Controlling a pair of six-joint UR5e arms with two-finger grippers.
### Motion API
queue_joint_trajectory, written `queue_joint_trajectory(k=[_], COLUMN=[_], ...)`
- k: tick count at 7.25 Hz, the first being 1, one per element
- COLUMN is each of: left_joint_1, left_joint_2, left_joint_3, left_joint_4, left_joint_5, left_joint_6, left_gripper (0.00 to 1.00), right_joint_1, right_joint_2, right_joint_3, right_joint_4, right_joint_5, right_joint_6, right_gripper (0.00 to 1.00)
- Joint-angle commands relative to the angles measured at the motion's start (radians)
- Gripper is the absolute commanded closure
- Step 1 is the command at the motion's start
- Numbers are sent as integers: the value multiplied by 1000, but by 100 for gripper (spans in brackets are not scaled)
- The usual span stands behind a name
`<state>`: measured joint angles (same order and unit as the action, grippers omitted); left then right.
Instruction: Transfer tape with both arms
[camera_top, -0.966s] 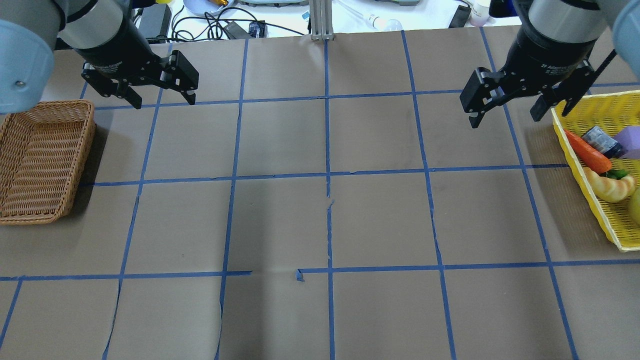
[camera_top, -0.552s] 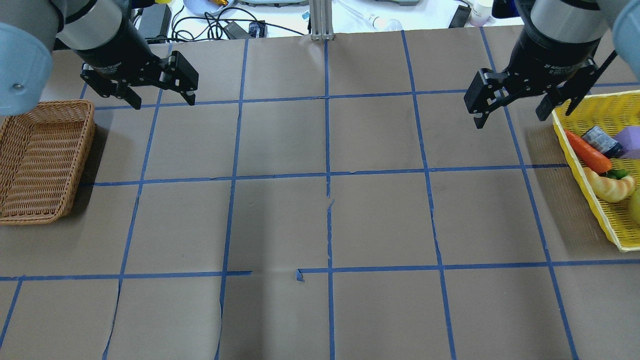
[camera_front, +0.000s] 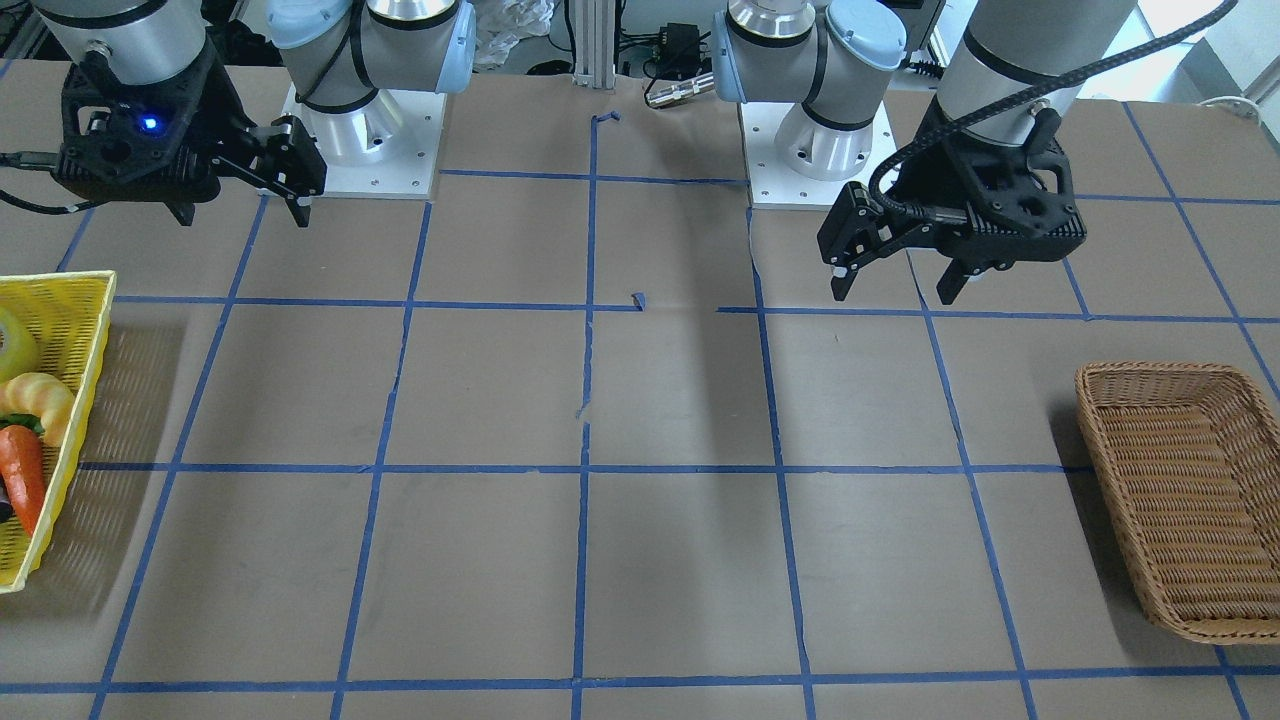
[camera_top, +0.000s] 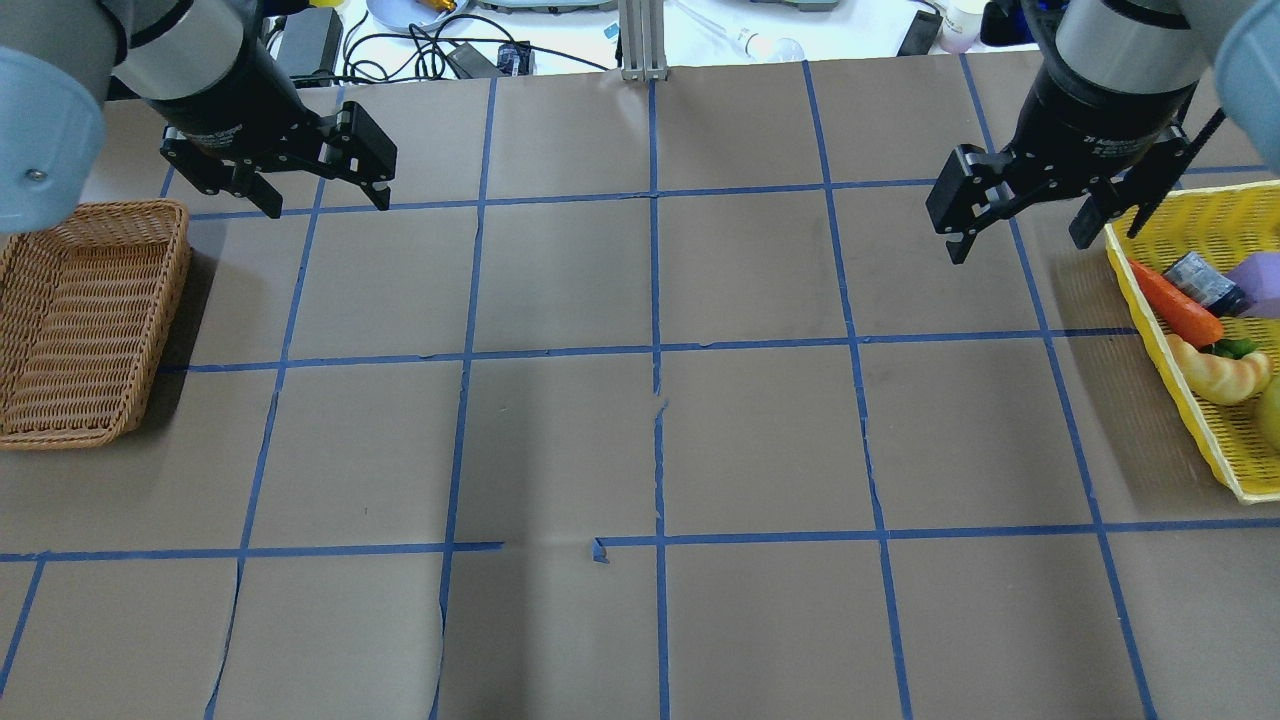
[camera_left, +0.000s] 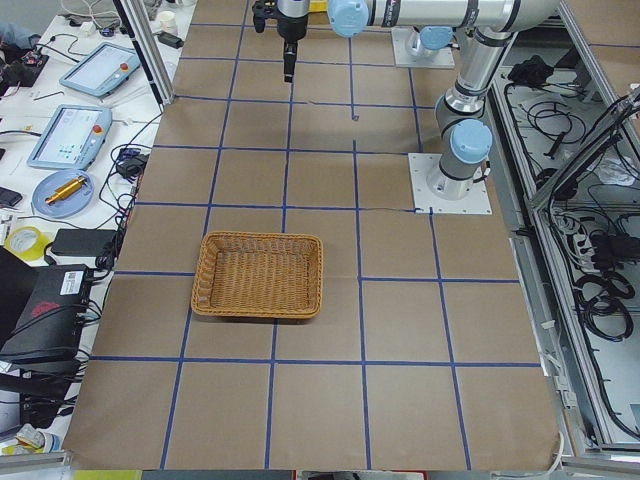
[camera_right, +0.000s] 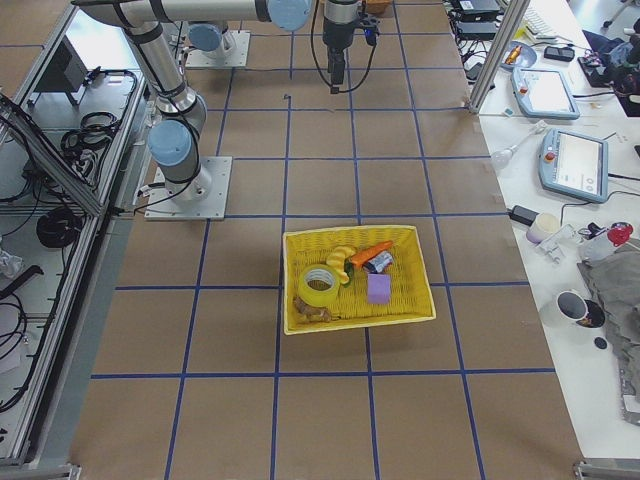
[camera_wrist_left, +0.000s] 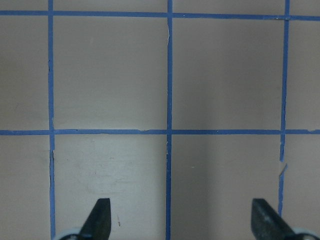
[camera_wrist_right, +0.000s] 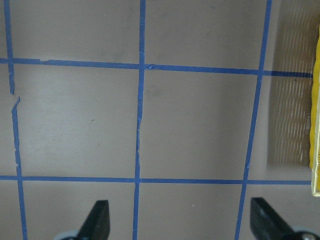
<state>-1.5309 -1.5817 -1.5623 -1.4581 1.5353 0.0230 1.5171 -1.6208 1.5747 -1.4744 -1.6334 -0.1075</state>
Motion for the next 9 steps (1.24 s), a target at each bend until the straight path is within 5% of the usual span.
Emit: queue_joint_trajectory(k=[1, 9], left_joint_1=[0, 0], left_joint_2=[2, 2], left_joint_3=[1, 2], left_joint_4=[-1, 5], left_joint_5=[0, 2], left_joint_6=[0, 0], left_gripper=[0, 0], right_joint_1=[0, 0], right_joint_2=[2, 2], right_joint_3=[1, 21], right_joint_4=[0, -3], right_joint_5=[-2, 17], right_joint_6=[2, -3], right_gripper=[0, 0])
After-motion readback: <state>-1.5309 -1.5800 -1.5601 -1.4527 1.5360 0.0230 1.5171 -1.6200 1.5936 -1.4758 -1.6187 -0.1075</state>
